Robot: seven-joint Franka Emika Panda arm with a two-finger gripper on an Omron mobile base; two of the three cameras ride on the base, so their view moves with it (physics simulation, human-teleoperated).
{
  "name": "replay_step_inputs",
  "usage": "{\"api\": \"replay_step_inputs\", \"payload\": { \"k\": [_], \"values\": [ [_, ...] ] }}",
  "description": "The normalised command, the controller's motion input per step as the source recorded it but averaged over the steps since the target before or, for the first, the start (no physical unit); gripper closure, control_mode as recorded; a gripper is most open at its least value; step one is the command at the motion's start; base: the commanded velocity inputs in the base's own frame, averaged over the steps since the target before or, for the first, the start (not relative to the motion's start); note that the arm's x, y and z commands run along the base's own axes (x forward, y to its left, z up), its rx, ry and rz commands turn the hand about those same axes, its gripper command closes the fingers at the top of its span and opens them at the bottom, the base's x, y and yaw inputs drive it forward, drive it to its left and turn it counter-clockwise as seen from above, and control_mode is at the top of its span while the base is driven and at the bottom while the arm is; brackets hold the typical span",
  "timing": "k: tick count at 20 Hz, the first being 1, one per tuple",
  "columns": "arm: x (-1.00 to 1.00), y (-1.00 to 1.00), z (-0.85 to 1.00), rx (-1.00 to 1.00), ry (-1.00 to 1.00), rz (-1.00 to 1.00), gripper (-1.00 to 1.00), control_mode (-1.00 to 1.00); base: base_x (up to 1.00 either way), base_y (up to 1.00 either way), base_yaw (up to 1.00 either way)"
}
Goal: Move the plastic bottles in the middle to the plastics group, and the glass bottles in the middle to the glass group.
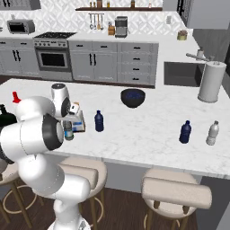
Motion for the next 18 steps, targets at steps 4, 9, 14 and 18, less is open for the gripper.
{"api": "replay_step_inputs", "payload": {
  "k": [4,9,14,18],
  "values": [
    [0.04,0.01,-0.12,0.00,0.00,0.00,-1.00,-1.00,0.00,0.00,0.00],
    [0.02,0.00,-0.06,0.00,0.00,0.00,-1.00,-1.00,0.00,0.00,0.00],
    [0.03,0.00,-0.01,0.00,0.00,0.00,-1.00,-1.00,0.00,0.00,0.00],
    [0.09,0.00,-0.01,0.00,-0.03,0.00,-1.00,-1.00,0.00,0.00,0.00]
  ]
}}
